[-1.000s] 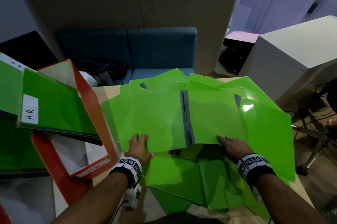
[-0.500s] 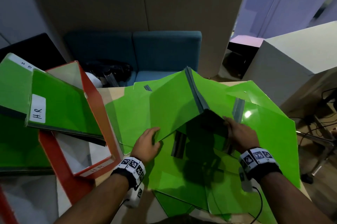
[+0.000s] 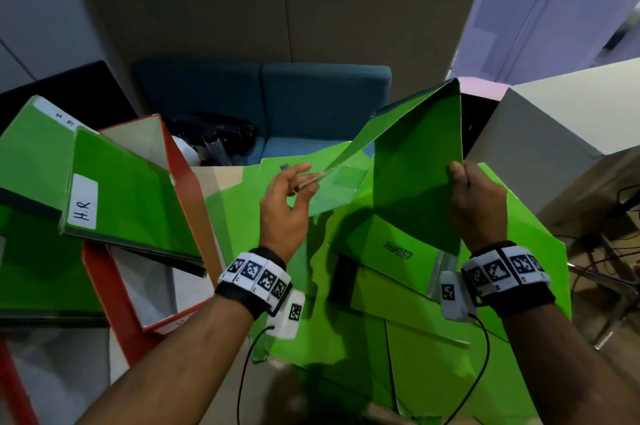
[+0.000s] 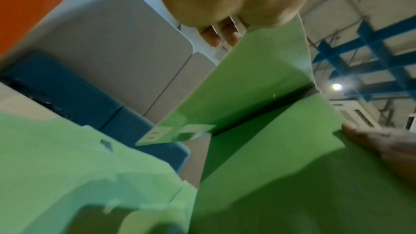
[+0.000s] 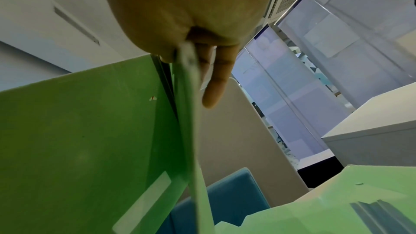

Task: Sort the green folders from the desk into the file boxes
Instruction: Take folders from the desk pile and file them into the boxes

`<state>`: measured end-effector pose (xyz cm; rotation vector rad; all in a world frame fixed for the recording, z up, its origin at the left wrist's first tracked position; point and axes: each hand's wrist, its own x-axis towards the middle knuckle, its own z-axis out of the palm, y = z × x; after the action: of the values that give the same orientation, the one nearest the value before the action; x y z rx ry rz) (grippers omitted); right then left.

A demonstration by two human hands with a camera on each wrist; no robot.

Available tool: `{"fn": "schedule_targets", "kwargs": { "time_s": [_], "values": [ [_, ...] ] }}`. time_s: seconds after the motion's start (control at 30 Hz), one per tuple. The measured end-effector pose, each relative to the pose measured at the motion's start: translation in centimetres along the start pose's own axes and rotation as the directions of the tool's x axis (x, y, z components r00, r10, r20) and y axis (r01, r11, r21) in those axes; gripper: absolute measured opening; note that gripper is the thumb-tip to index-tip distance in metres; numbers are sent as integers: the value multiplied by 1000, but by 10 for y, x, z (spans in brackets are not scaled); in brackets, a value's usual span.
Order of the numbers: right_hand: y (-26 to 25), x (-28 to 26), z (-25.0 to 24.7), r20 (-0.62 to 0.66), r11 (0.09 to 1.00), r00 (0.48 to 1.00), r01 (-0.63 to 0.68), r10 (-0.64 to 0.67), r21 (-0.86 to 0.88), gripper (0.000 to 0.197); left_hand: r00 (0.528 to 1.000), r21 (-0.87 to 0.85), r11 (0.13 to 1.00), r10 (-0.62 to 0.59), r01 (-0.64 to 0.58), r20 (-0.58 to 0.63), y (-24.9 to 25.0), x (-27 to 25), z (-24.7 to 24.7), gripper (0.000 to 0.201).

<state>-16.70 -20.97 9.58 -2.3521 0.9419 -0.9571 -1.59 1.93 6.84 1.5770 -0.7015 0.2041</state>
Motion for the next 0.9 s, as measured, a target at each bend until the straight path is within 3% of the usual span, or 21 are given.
{"fn": "schedule_targets", "kwargs": {
  "time_s": [0.2,0.27,0.57,0.7,0.9],
  "values": [
    [-15,-3,-14,29,986,996,76,-82,149,27,976,-123,992,14,-42,-217,19,43,-13,5],
    [-18,-4,-17,59,987,995,76,-85,138,26,966,-144,989,2,-40,-259,22,54,-17,7],
    [-17,0,-15,71,978,989,118,-132,173,28,964,-164,986,-6,-39,-267,31,67,-23,16],
    [-17,1,-17,163,973,967,170,-196,156,33,955,-203,978,-20,-42,-295,37,77,-27,13],
    [7,-5,1,316,981,931,151,-183,124,45,973,-152,988,-31,-4,-228,40,84,-33,31]
  ]
}}
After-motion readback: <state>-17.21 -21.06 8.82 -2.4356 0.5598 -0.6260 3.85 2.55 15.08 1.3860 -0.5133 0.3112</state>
